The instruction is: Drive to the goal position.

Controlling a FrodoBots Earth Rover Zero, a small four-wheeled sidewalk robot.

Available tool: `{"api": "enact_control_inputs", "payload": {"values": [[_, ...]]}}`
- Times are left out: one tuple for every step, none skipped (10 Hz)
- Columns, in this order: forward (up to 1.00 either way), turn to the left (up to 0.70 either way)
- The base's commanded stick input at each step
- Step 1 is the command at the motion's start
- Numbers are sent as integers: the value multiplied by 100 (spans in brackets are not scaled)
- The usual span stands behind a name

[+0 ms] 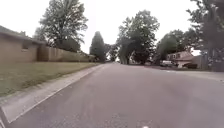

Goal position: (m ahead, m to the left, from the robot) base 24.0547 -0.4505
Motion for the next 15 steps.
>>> {"api": "enact_control_inputs", "payload": {"values": [[70,0],[70,0],[70,0],[70,0],[70,0],[70,0],[70,0],[70,0],[70,0],[70,0],[70,0],[70,0],[70,0],[70,0],[70,0]]}}
